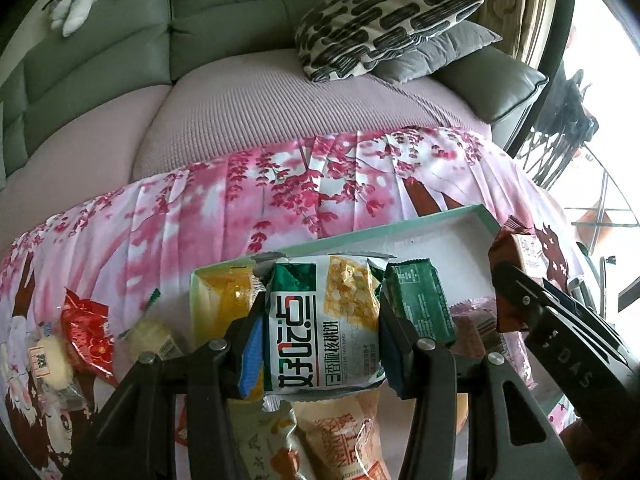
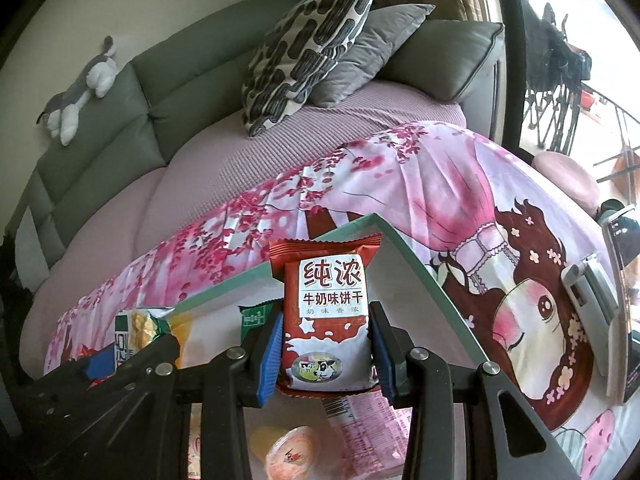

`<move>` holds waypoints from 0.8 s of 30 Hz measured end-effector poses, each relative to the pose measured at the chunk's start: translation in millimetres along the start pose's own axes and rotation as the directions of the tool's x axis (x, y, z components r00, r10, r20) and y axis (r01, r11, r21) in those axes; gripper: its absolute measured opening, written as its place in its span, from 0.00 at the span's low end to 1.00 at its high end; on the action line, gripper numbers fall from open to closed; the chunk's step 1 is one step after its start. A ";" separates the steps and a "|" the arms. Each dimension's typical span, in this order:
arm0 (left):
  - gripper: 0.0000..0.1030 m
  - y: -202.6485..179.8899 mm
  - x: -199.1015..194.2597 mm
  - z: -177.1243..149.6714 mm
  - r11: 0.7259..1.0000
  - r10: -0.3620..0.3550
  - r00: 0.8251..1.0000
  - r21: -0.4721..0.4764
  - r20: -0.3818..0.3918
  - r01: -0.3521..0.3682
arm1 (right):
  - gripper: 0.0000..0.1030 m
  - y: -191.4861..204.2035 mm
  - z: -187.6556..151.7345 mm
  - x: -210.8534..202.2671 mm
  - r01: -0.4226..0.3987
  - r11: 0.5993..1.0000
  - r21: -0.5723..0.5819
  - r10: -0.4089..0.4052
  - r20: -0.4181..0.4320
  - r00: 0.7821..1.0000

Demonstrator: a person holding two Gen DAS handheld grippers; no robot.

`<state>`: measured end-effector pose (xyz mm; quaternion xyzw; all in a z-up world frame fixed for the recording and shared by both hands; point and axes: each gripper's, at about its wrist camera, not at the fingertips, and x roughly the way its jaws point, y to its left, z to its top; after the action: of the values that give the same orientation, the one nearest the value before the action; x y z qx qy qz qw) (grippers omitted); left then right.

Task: Organize snacks
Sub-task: 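Carry both biscuit packs over the tray and open both tools to drop them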

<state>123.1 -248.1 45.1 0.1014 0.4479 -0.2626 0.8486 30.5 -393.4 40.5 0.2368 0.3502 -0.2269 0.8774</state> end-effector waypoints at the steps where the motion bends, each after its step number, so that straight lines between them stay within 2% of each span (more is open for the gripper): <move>1: 0.50 0.0 1.5 0.4 1.000 -0.001 1.000 -0.002 -0.003 0.001 | 0.41 -0.2 0.1 1.1 -0.004 1.000 0.002 0.004 -0.003 1.000; 6: 0.50 -0.7 6.9 1.9 1.000 0.009 1.000 -0.001 -0.011 -0.009 | 0.41 3.1 -0.7 5.5 0.002 1.000 -0.013 -0.003 -0.021 1.000; 12: 0.59 2.4 6.6 1.0 0.999 -0.002 1.000 -0.035 -0.027 0.001 | 0.42 8.0 -1.0 4.4 0.012 0.999 -0.032 -0.013 -0.029 0.999; 20: 0.59 10.4 -3.5 2.3 0.998 0.009 1.000 -0.067 -0.013 -0.010 | 0.43 8.3 -0.7 2.9 0.036 0.998 -0.041 -0.039 -0.053 0.998; 21: 0.60 12.2 -4.3 2.4 0.997 0.015 1.000 -0.074 -0.013 -0.016 | 0.45 8.3 -0.5 2.6 0.044 0.998 -0.045 -0.047 -0.057 0.997; 23: 0.65 16.0 -5.8 2.4 0.996 0.033 0.999 -0.087 -0.012 -0.034 | 0.61 7.9 -0.7 2.9 0.060 0.997 -0.053 -0.064 -0.067 0.996; 24: 0.70 18.1 -6.6 2.5 0.994 0.047 0.999 -0.095 -0.010 -0.047 | 0.62 7.8 -0.9 2.7 0.071 0.996 -0.058 -0.075 -0.071 0.995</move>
<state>131.6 -231.5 50.8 0.0724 0.4605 -0.2205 0.8568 36.2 -387.4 39.9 0.2078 0.3968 -0.2404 0.8612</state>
